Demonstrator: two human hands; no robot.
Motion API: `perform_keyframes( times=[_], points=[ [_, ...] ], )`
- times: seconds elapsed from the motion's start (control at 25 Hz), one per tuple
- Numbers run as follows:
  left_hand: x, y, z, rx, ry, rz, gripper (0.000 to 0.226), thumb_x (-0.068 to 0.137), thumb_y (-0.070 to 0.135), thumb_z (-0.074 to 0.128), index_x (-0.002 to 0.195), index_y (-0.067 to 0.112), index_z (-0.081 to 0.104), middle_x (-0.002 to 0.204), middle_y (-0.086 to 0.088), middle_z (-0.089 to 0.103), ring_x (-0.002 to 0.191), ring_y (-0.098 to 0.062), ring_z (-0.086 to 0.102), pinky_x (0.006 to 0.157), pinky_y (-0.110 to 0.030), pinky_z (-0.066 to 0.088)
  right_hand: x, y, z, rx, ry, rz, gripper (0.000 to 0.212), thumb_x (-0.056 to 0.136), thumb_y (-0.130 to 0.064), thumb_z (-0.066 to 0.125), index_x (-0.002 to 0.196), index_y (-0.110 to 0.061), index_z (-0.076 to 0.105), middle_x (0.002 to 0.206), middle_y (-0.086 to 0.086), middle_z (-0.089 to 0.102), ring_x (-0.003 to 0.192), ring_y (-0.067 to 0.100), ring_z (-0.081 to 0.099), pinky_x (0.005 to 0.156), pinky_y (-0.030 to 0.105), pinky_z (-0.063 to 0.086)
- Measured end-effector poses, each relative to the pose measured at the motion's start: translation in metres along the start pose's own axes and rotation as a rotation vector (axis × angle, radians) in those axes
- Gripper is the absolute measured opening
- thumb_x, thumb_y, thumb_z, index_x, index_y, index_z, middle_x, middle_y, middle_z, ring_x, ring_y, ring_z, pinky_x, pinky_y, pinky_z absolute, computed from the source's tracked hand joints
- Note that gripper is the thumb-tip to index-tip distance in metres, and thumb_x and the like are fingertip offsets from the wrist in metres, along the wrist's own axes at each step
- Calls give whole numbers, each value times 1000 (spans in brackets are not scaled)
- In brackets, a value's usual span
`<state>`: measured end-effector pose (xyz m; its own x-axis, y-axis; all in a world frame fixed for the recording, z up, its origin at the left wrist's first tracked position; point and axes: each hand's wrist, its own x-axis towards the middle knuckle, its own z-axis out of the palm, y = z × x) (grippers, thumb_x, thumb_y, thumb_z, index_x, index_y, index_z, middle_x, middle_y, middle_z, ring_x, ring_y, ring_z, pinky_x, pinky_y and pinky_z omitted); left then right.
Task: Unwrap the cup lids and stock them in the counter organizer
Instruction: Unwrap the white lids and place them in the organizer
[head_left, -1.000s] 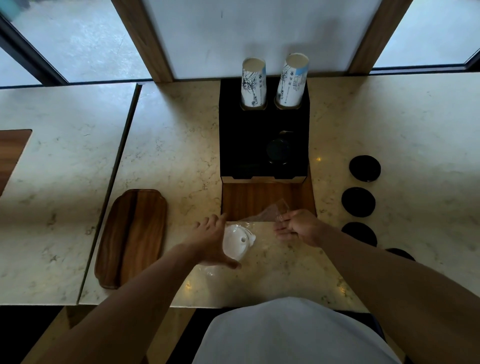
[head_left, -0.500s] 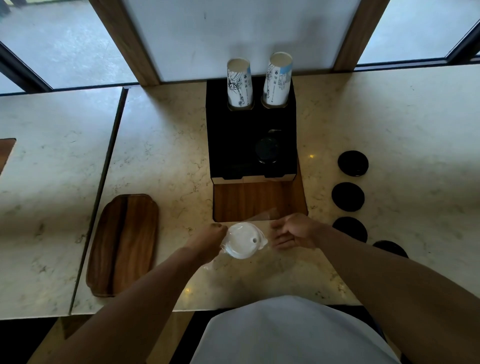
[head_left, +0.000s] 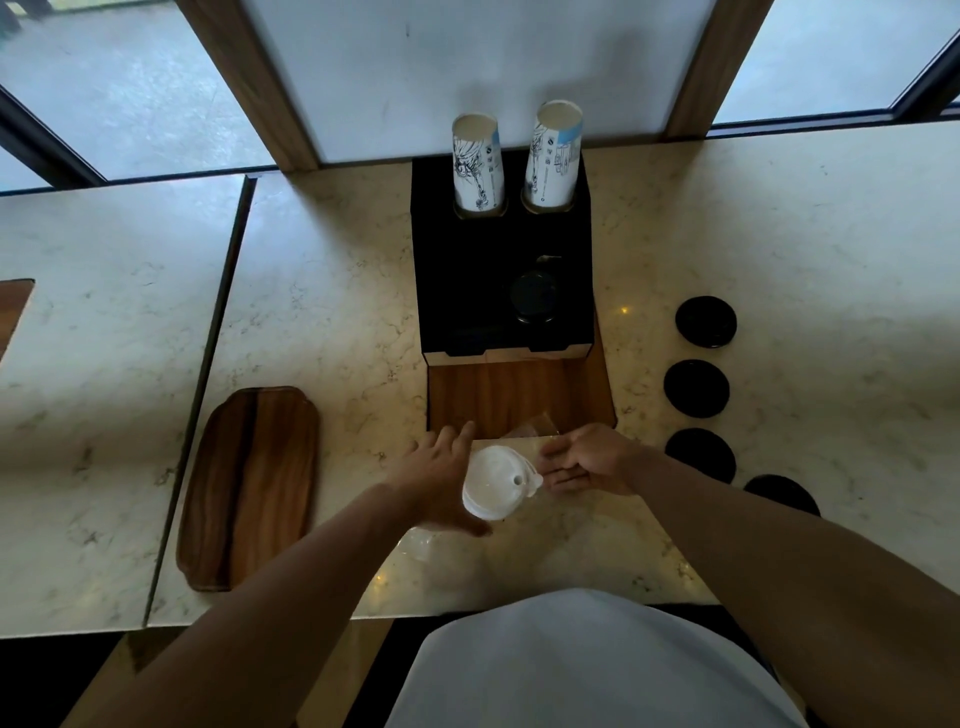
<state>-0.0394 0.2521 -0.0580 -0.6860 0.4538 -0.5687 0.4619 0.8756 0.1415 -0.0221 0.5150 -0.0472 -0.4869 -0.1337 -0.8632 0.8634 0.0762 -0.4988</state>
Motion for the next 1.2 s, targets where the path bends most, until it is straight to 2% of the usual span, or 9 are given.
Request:
perform_keyframes(
  times=[0.24,0.36,0.52,0.6,0.8,0.92,1.0,1.08,1.2],
  points=[
    [9,20,22,-5,89,-35,104,67,51,88,147,10,35,145,-13,51,127,-31,54,100,-44,49,-1,5,1,-35,6,-35,31,91,20,50,116,7,63,114,25,70,100,32,73,93,44,58],
    [9,19,20,-121,121,-33,68,80,35,82,137,11,52,133,-10,63,117,-28,62,92,-38,53,-1,8,0,-72,15,-73,25,90,12,60,112,2,69,109,22,73,97,30,74,86,40,61],
    [6,15,17,-37,143,-31,25,93,24,69,117,17,71,108,-3,74,87,-17,68,69,-28,54,3,10,0,-64,21,-89,20,88,3,65,105,7,74,104,22,75,92,31,73,74,33,62],
    [5,17,18,-16,134,-17,22,93,18,68,114,18,74,103,-2,76,82,-16,69,68,-27,57,7,7,0,-53,34,-66,21,88,0,62,103,10,72,104,24,73,85,27,70,75,35,60],
    [6,19,20,10,151,-14,19,91,14,71,109,15,76,101,-2,75,80,-16,70,70,-28,57,8,2,0,-77,-61,-25,21,92,-20,64,104,-6,74,106,20,69,93,25,65,75,32,56],
    [5,18,20,29,170,5,21,89,17,72,110,15,75,100,-1,73,80,-16,68,70,-28,57,8,3,-1,-231,-61,-35,41,90,-40,69,117,-10,71,113,19,71,104,32,68,80,35,55],
    [4,17,18,33,184,31,21,91,21,69,110,15,74,97,0,68,78,-16,66,68,-28,58,7,4,0,-366,-41,-67,42,88,-48,69,113,-14,73,109,14,74,100,30,70,80,34,57],
    [3,14,16,36,211,49,22,94,27,65,112,17,72,98,0,64,76,-14,61,63,-26,52,6,3,1,-462,-20,-96,41,88,-49,69,107,-13,73,105,15,74,87,24,69,73,30,56],
    [0,7,16,17,257,52,24,97,31,60,116,19,68,105,-1,65,81,-15,61,66,-26,48,5,-1,2,-462,18,-115,39,89,-42,70,107,-9,74,100,12,76,88,23,73,77,32,60]
  ],
)
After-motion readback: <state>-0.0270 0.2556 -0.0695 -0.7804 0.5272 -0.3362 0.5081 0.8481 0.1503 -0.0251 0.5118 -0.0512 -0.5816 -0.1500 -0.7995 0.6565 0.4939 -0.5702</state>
